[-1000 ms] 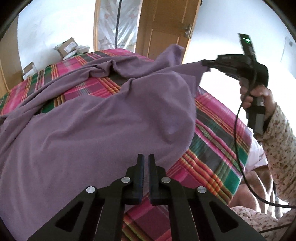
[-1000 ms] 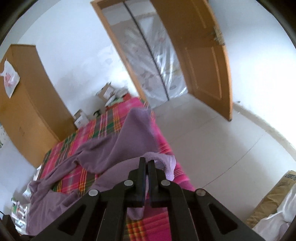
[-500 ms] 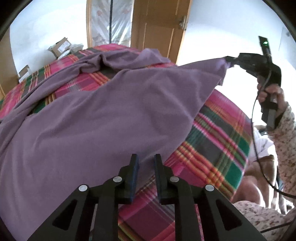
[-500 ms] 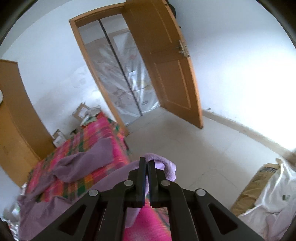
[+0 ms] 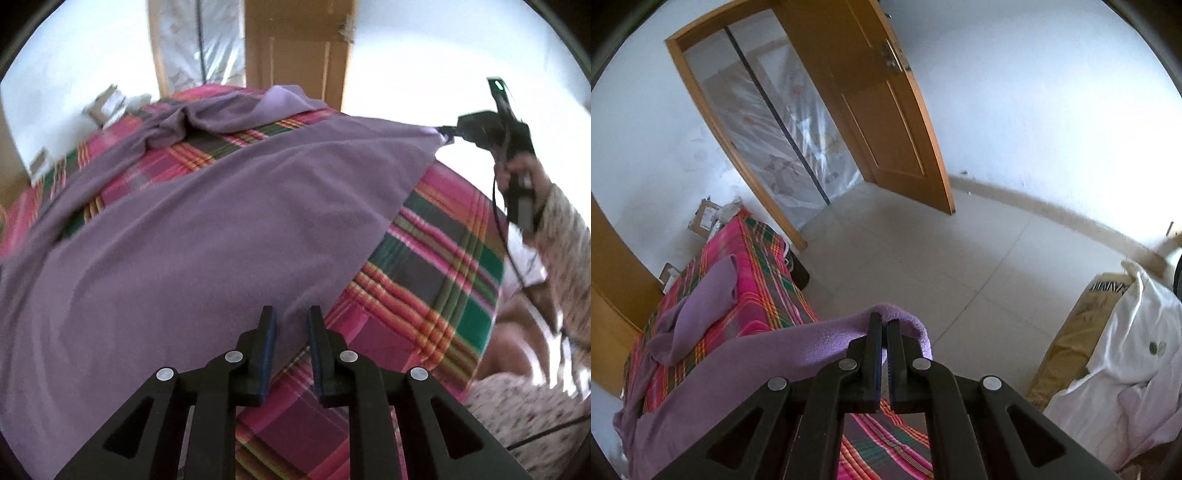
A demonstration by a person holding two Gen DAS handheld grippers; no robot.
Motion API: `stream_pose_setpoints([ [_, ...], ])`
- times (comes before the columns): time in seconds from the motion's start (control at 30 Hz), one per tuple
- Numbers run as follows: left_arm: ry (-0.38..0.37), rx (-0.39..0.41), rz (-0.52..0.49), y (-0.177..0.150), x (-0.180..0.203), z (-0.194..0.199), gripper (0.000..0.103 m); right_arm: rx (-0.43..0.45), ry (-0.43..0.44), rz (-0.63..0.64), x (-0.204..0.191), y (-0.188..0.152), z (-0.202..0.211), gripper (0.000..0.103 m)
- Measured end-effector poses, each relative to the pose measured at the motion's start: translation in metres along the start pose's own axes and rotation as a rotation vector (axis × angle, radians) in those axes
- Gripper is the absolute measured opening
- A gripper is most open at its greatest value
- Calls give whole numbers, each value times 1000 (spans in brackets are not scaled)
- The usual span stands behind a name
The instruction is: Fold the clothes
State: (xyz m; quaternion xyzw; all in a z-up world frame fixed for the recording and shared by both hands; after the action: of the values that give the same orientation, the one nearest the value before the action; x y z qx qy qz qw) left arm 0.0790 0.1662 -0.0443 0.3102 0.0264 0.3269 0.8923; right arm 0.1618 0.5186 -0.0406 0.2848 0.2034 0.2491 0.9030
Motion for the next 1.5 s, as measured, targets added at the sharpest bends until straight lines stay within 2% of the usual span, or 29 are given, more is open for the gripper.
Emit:
stream_pose_setpoints([
  [0.13, -75, -3, 22, -5, -3, 6, 19, -6, 4, 19, 4, -3, 0, 2],
  [0.3, -152, 2, 96, -10, -13, 12, 19, -2, -62, 46, 6, -5, 9, 6],
  [0.43, -200, 8, 144, -19, -21, 15, 19, 65, -145, 94, -3, -2, 32, 8],
  [0.5, -213, 16, 177, -27, -24, 20, 19, 83, -131, 95, -7, -2, 45, 12],
  [0.6, -205, 37, 228, -40, -30, 29, 19, 102, 27, 155, -34, -16, 68, 22],
  [0.67, -186, 59, 268, -47, -37, 35, 19, 53, 142, 238, -60, -34, 74, 23],
  [0.73, -173, 80, 326, -57, -46, 43, 19, 8, 204, 327, -84, -57, 75, 23],
  [0.87, -145, 114, 407, -75, -63, 57, 19, -19, 223, 515, -121, -100, 73, 23],
  [1.03, -98, 165, 504, -103, -81, 79, 19, -46, 170, 619, -124, -127, 74, 23],
  [1.13, -71, 198, 569, -121, -92, 93, 19, -49, 172, 656, -121, -136, 89, 23],
  [1.23, -35, 236, 653, -141, -106, 108, 19, -60, 289, 685, -129, -150, 106, 23],
  [1.37, -22, 301, 788, -170, -121, 127, 19, -223, 484, 628, -151, -176, 112, 27],
  [1.43, -35, 337, 850, -184, -126, 135, 19, -283, 530, 615, -159, -186, 111, 33],
  [1.5, -52, 369, 893, -196, -130, 141, 19, -282, 521, 611, -162, -189, 112, 35],
])
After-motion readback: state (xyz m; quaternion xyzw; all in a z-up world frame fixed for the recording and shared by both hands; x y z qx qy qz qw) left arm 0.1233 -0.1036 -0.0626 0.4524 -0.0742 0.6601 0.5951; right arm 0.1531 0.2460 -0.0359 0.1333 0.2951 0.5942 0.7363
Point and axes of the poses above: each gripper's, at about its wrist camera, not at the fingertips, and z roughly against the way its jaws point, x to its right, y to its top, the point moved 3 cm from there along -z, roughly the way its jaws point, and after that the axes turned 12 degrees about -y, right-handed, at the moved point
